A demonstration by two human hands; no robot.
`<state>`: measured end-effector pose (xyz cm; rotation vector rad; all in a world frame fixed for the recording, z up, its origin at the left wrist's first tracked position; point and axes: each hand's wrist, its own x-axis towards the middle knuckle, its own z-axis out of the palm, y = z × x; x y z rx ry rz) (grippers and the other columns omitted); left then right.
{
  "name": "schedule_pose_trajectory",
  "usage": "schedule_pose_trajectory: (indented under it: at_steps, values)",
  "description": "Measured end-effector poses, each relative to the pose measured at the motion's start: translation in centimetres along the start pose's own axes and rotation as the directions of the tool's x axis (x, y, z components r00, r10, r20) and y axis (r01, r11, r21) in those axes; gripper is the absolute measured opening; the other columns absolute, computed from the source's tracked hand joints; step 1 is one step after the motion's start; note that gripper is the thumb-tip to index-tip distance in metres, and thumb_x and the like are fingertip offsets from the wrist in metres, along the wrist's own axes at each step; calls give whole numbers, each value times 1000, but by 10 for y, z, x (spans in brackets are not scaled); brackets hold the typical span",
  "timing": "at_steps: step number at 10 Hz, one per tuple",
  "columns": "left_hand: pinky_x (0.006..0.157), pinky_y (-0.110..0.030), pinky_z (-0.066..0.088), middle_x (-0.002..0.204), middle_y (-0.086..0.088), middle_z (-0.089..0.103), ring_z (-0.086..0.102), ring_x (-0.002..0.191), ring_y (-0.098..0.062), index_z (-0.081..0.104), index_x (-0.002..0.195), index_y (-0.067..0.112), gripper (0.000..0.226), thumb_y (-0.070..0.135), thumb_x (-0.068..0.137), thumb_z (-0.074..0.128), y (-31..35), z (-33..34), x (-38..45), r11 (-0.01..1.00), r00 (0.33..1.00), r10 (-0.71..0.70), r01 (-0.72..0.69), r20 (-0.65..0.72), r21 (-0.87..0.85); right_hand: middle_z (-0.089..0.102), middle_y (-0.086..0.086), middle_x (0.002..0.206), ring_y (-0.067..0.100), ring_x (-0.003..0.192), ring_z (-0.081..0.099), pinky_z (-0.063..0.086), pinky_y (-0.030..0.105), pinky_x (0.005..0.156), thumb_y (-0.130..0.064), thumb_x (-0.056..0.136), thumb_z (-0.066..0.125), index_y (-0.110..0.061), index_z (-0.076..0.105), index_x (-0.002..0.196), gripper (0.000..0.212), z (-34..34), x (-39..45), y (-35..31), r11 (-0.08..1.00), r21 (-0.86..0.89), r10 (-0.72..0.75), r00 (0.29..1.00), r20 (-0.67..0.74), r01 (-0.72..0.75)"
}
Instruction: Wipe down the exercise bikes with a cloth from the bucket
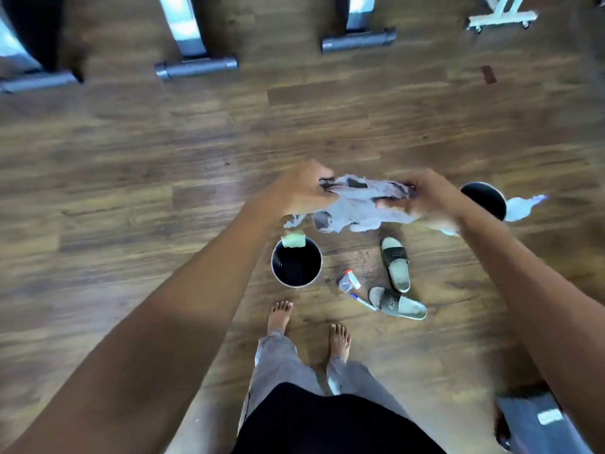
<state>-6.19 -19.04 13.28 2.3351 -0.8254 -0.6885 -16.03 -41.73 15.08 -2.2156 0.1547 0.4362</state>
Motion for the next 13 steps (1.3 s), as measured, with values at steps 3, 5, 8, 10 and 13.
schedule_pose_trajectory:
  at_steps: [3,5,8,10,13]
  values:
    - [61,-30,41,72,8,52,47,65,-13,51,83,29,15,20,94,56,-189,210,-6,893,930,-351,367,107,-259,55,-9,71,-1,59,42,34,18,58,-10,95,66,-25,60,84,20,205,77,181,994,74,69,982,173,-83]
    - [61,-32,33,78,0,52,42,65,-15,50,89,26,14,19,100,54,-317,360,18,809,871,-448,491,201,-322,59,6,71,11,62,47,35,26,57,-21,94,69,-17,65,91,6,329,143,311,984,51,150,954,259,-168]
    - [56,-37,54,96,-10,62,59,62,-23,49,118,19,16,23,102,52,-433,466,82,801,816,-579,569,4,-188,66,5,98,23,87,60,40,16,62,-12,92,67,-10,62,117,26,446,228,420,969,14,246,969,-1,-246]
    - [85,-45,58,116,0,67,66,94,-22,53,128,24,31,28,99,61,-448,476,94,819,831,-554,533,-52,-213,63,10,132,22,122,58,42,19,96,-9,93,67,-8,55,138,47,467,231,420,985,12,175,978,-111,-174]
    - [94,-35,52,115,2,70,64,100,-17,67,118,19,22,24,98,60,-354,326,98,800,778,-558,412,-289,-435,72,-2,112,14,101,69,50,11,83,-17,99,62,-12,69,118,20,352,228,274,976,208,92,988,-121,-65]
